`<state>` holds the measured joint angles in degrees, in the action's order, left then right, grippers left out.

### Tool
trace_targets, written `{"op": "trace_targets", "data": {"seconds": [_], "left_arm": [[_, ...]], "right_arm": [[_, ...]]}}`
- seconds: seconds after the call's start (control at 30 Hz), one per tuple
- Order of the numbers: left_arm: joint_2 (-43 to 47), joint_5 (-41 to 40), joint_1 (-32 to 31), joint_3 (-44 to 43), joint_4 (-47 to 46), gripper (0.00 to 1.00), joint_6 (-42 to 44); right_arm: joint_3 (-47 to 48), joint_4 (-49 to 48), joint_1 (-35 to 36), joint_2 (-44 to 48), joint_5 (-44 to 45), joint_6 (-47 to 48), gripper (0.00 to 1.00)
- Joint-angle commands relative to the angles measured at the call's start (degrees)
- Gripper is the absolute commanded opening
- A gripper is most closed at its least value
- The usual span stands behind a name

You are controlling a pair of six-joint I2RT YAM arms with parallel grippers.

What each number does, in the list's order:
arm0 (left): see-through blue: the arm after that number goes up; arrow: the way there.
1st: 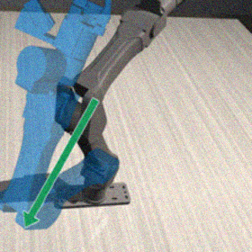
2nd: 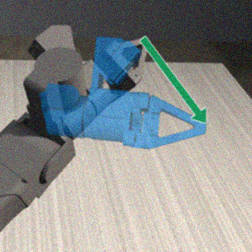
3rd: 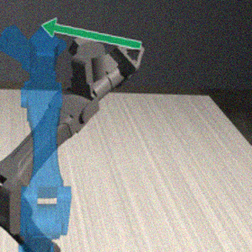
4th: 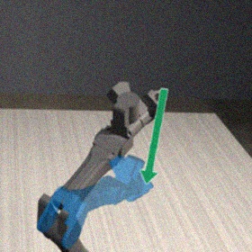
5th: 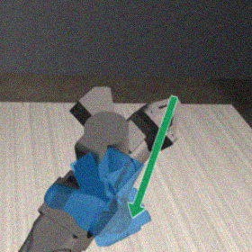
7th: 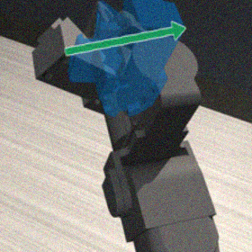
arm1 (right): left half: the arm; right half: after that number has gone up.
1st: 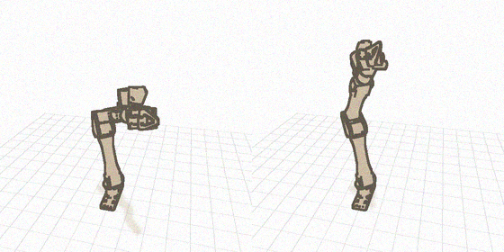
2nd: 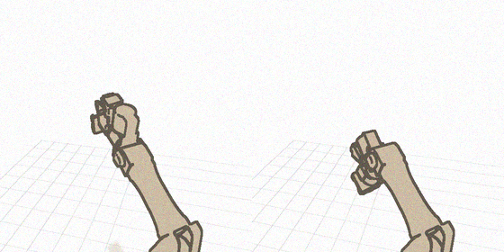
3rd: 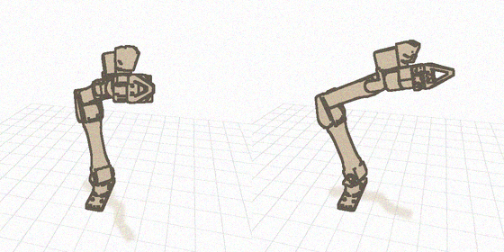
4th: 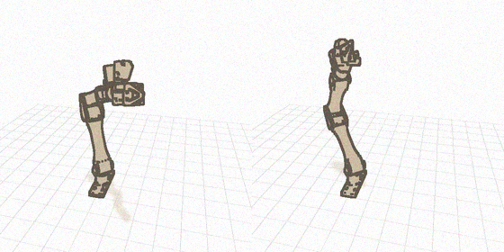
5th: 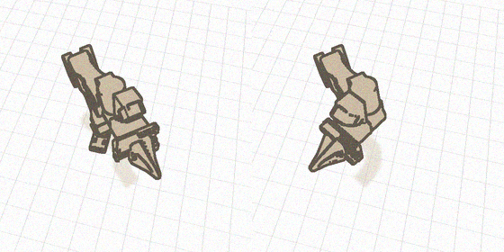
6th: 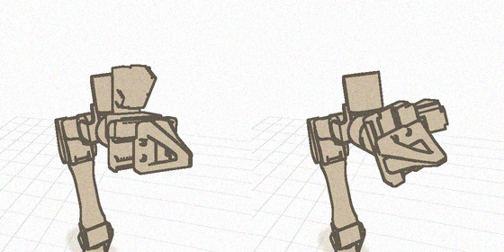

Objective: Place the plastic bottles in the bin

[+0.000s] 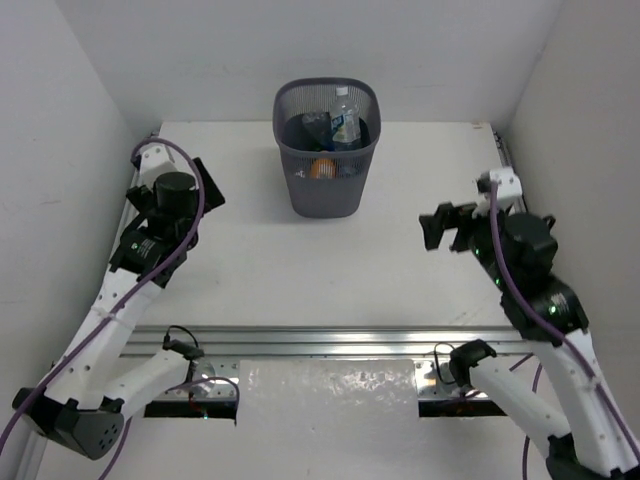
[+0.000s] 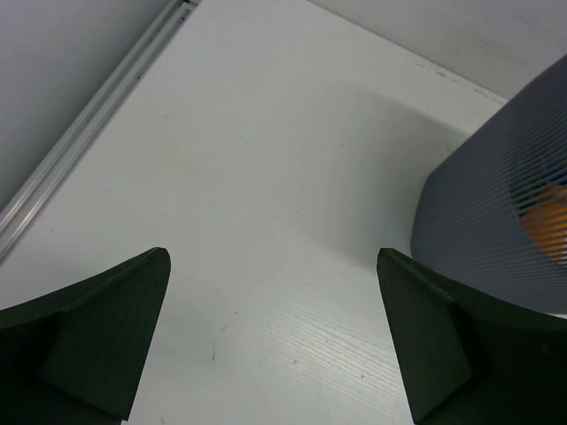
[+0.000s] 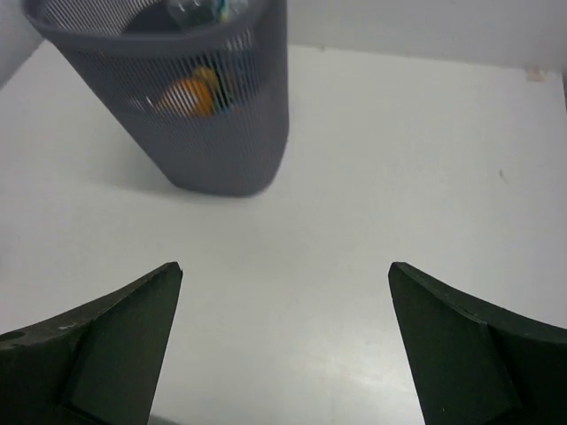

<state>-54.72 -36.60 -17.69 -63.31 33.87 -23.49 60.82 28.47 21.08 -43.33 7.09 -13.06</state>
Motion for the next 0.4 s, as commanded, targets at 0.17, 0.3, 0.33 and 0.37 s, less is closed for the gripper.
{"op": "trace_targets", "data": {"seconds": [0.17, 0.3, 0.33, 0.37], "left_arm": [[8.3, -2.8, 0.7, 5.8, -1.3, 1.00, -2.5], [12.8, -1.2, 0.7, 8.7, -3.4, 1.00, -2.1], [13.2, -1.0, 0.7, 9.2, -3.8, 1.00, -1.5], [13.6, -1.1, 0.6, 9.9, -4.1, 1.00, -1.3]], "right_arm": [[-12.8, 11.2, -0.1, 13.4, 5.5, -5.0, 0.99], [-14.2, 12.3, -0.1, 14.1, 5.1, -5.6, 0.99], [-14.7, 12.5, -0.1, 14.1, 5.7, -5.6, 0.99], [-14.7, 12.6, -0.1, 14.0, 5.9, -5.6, 0.99]]}}
